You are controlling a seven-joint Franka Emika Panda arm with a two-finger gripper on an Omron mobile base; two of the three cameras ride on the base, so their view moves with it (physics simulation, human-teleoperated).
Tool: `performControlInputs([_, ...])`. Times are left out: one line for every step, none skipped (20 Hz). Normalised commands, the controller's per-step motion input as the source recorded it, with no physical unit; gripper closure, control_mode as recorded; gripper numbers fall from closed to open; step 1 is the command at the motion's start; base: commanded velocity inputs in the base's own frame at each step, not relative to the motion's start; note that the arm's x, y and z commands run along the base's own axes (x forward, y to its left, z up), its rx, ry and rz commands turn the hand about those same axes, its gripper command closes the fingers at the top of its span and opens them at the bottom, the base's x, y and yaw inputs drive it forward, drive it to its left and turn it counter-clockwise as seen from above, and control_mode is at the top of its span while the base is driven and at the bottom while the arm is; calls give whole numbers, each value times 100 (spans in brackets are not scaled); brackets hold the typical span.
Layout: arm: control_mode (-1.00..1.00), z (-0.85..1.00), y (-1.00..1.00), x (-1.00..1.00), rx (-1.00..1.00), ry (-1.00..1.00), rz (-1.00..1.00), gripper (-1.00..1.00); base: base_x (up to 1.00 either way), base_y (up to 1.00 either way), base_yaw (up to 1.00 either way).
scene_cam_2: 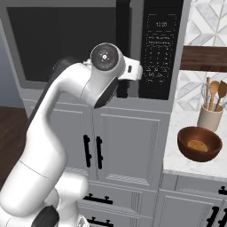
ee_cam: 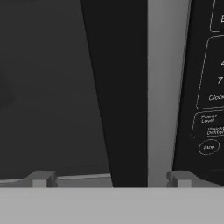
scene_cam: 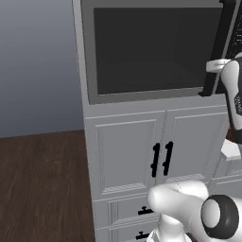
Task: Open the microwave, place the bowl with waffle inside the microwave, then close the microwave door and turn it on.
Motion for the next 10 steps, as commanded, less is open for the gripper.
performControlInputs([-100, 0, -11, 39, 2, -2, 0, -100, 0, 0, 0])
performControlInputs([-100, 0, -8, 41, 1, -5, 0, -100, 0, 0, 0])
performControlInputs([-100, 0, -8, 40, 0, -7, 0, -100, 0, 0, 0])
performControlInputs([-100, 0, -9, 39, 0, -10, 0, -100, 0, 0, 0])
performControlInputs([-100, 0, -6, 40, 0, -12, 0, -100, 0, 0, 0])
performControlInputs([-100, 0, -1, 46, 0, -12, 0, -100, 0, 0, 0])
performControlInputs([-100, 0, 0, 49, 0, -12, 0, -100, 0, 0, 0])
performControlInputs([-100, -1, 0, 51, 0, -10, 0, -100, 0, 0, 0])
performControlInputs([-100, -5, 0, 54, 0, -8, 0, -100, 0, 0, 0])
performControlInputs([-100, -6, 0, 52, 0, -7, 0, -100, 0, 0, 0])
